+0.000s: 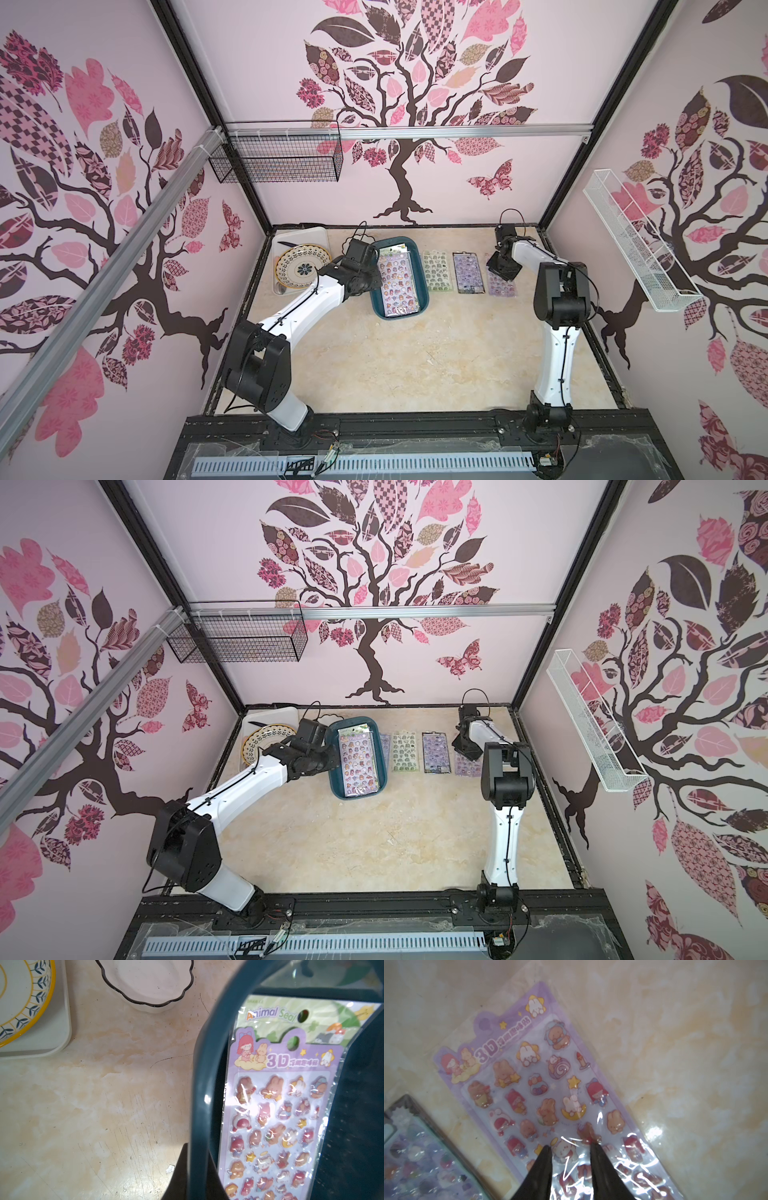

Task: Take the stickers out of the storage box
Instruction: Move the sticker to the center of the board.

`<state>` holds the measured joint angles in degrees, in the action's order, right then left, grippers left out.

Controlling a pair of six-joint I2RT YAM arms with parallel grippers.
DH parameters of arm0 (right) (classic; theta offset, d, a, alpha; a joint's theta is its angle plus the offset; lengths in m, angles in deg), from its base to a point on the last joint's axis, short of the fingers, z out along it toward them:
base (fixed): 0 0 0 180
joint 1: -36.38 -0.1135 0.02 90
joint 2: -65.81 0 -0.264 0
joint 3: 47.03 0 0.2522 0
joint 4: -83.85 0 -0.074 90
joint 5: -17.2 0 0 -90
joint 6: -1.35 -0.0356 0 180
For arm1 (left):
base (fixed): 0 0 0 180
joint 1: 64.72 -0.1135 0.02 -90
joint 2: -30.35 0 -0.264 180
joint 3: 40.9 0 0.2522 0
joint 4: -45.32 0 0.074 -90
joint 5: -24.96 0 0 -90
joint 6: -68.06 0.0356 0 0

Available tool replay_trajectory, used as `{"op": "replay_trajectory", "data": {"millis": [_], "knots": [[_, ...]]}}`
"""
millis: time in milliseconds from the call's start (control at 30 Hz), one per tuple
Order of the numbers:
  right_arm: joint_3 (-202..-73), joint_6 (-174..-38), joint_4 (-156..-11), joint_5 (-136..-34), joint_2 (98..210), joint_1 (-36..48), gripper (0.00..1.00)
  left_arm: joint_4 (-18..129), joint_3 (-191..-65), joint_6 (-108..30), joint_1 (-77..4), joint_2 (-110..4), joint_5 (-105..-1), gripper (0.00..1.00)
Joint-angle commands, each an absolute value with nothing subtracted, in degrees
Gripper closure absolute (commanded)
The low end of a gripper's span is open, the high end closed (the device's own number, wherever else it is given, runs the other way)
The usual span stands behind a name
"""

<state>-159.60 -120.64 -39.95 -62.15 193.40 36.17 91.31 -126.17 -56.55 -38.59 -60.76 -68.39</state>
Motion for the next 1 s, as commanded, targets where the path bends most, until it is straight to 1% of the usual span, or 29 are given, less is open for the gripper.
{"op": "replay_trajectory", "data": {"millis": [0, 467, 567, 667, 767, 833, 967], "knots": [[-160.59, -119.97, -37.77, -59.78, 193.34, 35.79, 0.64, 88.78, -126.14, -57.01, -38.80, -59.30, -67.98, 1.00], [-164.43, -119.31, -36.07, -57.29, 187.79, 34.90, 0.62, 88.61, -126.21, -56.98, -38.81, -59.48, -67.90, 1.00], [-163.93, -119.67, -36.52, -57.76, 185.11, 34.45, 0.62, 88.65, -126.21, -56.87, -38.80, -59.39, -67.96, 1.00], [-160.46, -121.24, -38.23, -58.63, 180.28, 32.70, 0.62, 88.61, -126.30, -56.74, -38.96, -59.48, -68.03, 1.00], [-154.90, -122.41, -41.24, -60.04, 172.29, 28.29, 0.63, 88.60, -126.29, -56.69, -39.23, -59.47, -68.17, 1.00], [-150.91, -123.45, -43.82, -63.06, 166.33, 24.55, 0.63, 88.61, -126.30, -56.43, -39.39, -59.60, -68.59, 1.00], [-143.69, -124.68, -49.92, -66.36, 153.80, 14.24, 0.63, 88.56, -126.20, -55.96, -39.50, -59.82, -69.36, 1.00]]}}
